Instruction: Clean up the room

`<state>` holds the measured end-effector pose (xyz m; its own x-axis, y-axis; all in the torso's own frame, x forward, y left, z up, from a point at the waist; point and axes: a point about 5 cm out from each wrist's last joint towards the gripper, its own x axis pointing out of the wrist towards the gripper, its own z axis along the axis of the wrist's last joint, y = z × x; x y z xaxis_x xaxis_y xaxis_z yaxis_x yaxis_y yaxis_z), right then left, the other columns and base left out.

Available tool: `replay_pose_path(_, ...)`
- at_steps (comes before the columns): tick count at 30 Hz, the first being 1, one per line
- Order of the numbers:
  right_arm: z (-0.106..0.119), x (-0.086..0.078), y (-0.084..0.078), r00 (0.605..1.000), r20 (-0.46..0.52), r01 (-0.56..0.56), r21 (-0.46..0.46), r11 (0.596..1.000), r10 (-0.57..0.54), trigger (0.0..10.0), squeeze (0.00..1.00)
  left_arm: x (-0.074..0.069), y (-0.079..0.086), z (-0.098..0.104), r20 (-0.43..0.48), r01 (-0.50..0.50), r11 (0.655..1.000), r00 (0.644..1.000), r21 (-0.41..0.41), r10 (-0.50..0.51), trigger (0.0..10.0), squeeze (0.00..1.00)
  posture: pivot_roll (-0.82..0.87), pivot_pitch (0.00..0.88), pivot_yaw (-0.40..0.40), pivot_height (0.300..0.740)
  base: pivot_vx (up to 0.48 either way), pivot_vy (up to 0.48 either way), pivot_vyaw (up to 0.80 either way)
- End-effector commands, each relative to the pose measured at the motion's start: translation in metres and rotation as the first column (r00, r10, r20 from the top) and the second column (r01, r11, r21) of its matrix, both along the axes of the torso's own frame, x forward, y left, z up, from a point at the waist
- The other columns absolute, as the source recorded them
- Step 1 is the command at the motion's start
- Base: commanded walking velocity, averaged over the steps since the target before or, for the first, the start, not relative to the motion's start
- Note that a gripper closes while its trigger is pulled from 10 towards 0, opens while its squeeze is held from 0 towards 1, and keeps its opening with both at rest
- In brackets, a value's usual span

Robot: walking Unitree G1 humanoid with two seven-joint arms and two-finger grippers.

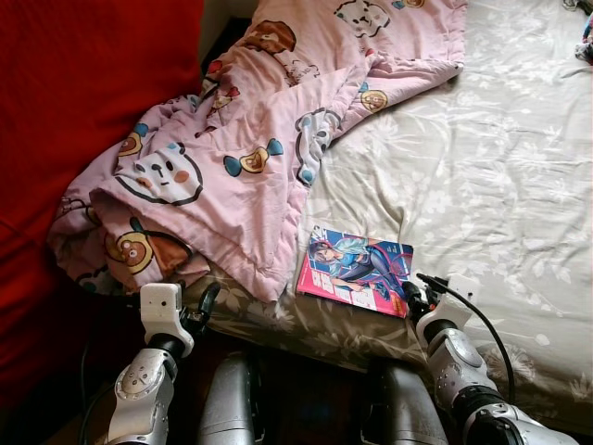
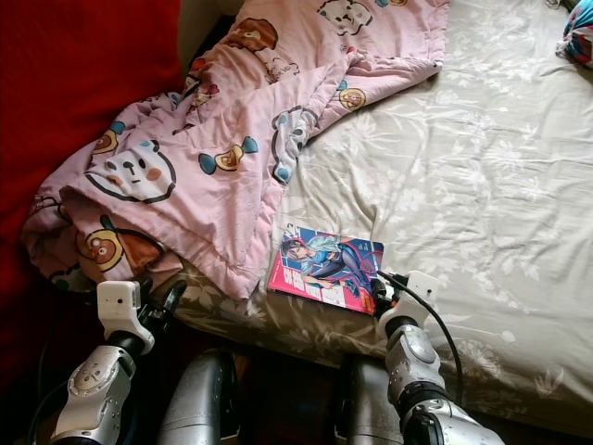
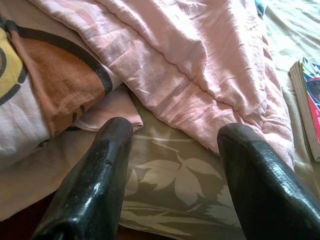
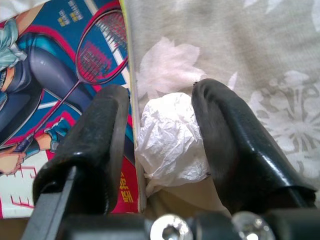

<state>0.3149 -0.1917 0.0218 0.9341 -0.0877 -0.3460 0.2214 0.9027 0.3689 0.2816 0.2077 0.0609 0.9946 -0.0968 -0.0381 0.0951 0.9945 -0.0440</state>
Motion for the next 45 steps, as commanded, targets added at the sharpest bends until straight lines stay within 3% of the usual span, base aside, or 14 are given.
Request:
replay_pose_path(1,-0.011,-0.010,0.001,0.999,-0.033,0.026,0.024,0.999,-0.025,10.0,0.00,-0.006,0.007,-0.005,-0.030,-0.010,1.000,0.999,0.016,0.011,10.0,0.00,0.13,0.289,0.048,0.607,0.000,0.000,0.00)
replay_pose_path(13,-0.019,-0.015,0.008,0.997,-0.077,0.018,0.078,0.997,-0.012,10.0,0.00,-0.009,0.004,-0.006,-0.042,0.003,1.000,0.999,0.021,-0.002,10.0,0.00,0.12,0.294,0.052,0.607,0.000,0.000,0.00)
replay_pose_path(17,-0.022,-0.017,0.009,0.993,-0.114,0.005,0.053,0.999,0.001,9.6,0.00,-0.009,0.003,-0.006,-0.047,0.007,1.000,0.999,0.023,-0.006,10.0,0.00,0.12,0.295,0.053,0.607,0.000,0.000,0.00)
replay_pose_path(18,-0.024,-0.019,0.008,0.993,-0.122,0.002,0.045,0.999,0.003,4.7,0.00,-0.010,0.002,-0.006,-0.048,0.008,1.000,0.999,0.024,-0.006,10.0,0.00,0.12,0.295,0.053,0.607,0.000,0.000,0.00)
replay_pose_path(20,-0.025,-0.020,0.008,0.992,-0.122,0.003,0.047,0.999,0.003,4.7,0.00,-0.010,0.002,-0.006,-0.048,0.008,1.000,0.999,0.024,-0.007,10.0,0.00,0.12,0.295,0.053,0.607,0.000,0.000,0.00)
replay_pose_path(21,-0.027,-0.023,0.006,0.991,-0.135,0.005,0.045,0.999,0.001,1.5,0.00,-0.010,0.002,-0.007,-0.049,0.008,1.000,0.999,0.024,-0.007,10.0,0.00,0.12,0.295,0.052,0.607,0.000,0.000,0.00)
replay_pose_path(23,-0.033,-0.029,0.001,0.988,-0.152,0.013,0.048,0.999,-0.005,0.0,0.00,-0.010,0.002,-0.007,-0.051,0.009,1.000,0.999,0.026,-0.007,10.0,0.00,0.12,0.294,0.052,0.607,0.000,0.000,0.00)
replay_pose_path(32,-0.048,-0.052,-0.018,0.980,-0.196,0.038,0.045,0.998,-0.028,0.0,0.00,-0.009,0.002,-0.008,-0.056,0.007,0.999,0.998,0.032,-0.006,10.0,0.00,0.12,0.292,0.051,0.607,0.000,0.000,0.00)
replay_pose_path(39,-0.049,-0.054,-0.022,0.980,-0.198,0.042,0.043,0.998,-0.033,0.0,0.00,-0.009,0.002,-0.009,-0.060,0.006,0.999,0.998,0.035,-0.004,10.0,0.00,0.12,0.290,0.052,0.607,0.000,0.000,0.00)
replay_pose_path(45,-0.044,-0.047,-0.017,0.983,-0.184,0.023,0.044,0.999,-0.015,0.0,0.00,-0.009,0.003,-0.010,-0.066,0.002,0.999,0.998,0.041,0.000,10.0,0.00,0.12,0.285,0.052,0.607,0.000,0.000,0.00)
